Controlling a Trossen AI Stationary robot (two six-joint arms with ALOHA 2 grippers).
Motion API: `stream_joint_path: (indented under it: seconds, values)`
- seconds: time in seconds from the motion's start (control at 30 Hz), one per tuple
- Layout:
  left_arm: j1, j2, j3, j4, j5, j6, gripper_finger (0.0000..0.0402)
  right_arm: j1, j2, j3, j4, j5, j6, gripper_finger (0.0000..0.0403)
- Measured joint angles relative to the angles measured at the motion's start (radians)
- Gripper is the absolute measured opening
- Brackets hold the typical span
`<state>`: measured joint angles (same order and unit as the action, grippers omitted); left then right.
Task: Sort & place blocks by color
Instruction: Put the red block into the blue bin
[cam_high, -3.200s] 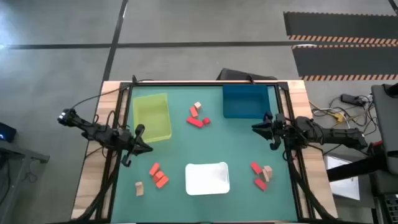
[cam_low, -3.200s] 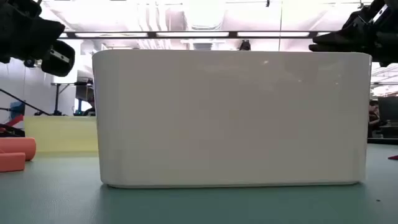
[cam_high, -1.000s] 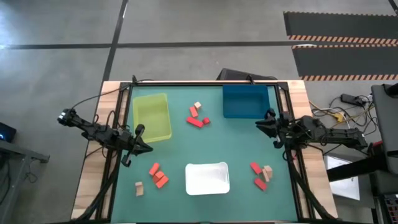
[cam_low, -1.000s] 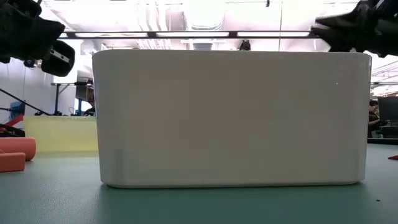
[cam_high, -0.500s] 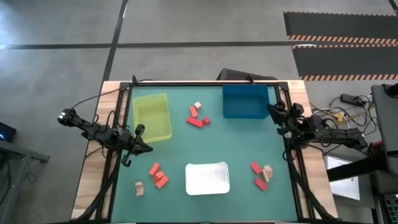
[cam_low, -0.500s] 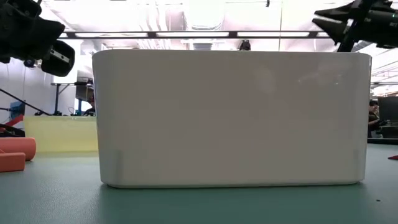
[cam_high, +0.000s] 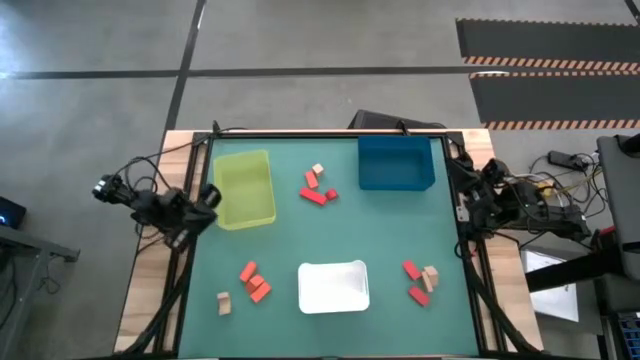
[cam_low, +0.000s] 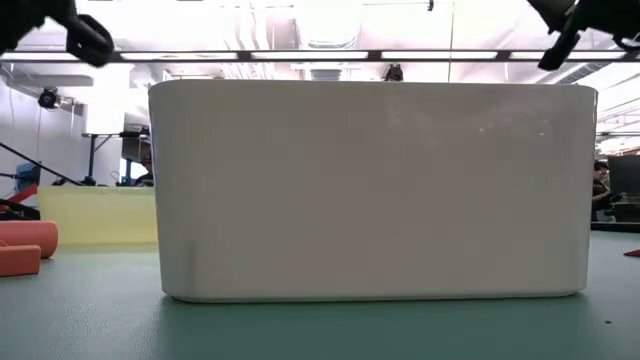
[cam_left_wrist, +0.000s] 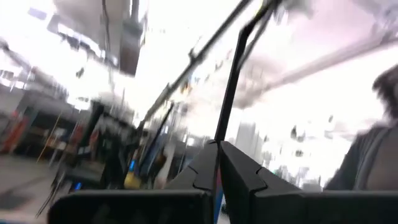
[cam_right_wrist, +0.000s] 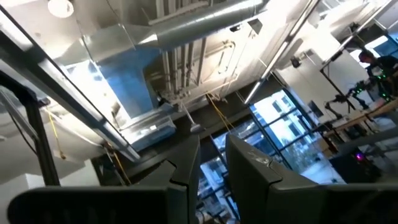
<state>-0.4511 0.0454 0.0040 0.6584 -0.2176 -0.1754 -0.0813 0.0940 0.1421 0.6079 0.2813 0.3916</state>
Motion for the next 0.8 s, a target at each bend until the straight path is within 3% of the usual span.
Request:
stream_joint_path:
  seconds: [0.37, 0.43, 0.6, 0.7, 0.8]
  values:
    - [0.000, 0.005, 0.000, 0.331, -0.010, 0.003, 0.0002, 0.000, 0.000, 0.027, -0.029, 0.000, -0.114, 0.0068]
    - [0.000, 0.006, 0.000, 0.377, -0.095, 0.062, 0.0002, 0.000, 0.000, 0.031, -0.026, 0.000, -0.115, 0.0068]
    - [0.000, 0.023, 0.031, 0.395, -0.421, 0.262, 0.0002, 0.000, 0.005, 0.049, -0.027, 0.030, -0.112, 0.0068]
    - [0.000, 0.065, 0.074, 0.400, -0.449, 0.354, 0.0002, 0.000, 0.042, 0.078, -0.028, 0.136, -0.070, 0.0068]
    - [0.000, 0.134, 0.124, 0.394, -0.483, 0.381, 0.0002, -0.001, 0.132, 0.127, -0.035, 0.172, -0.101, 0.0068]
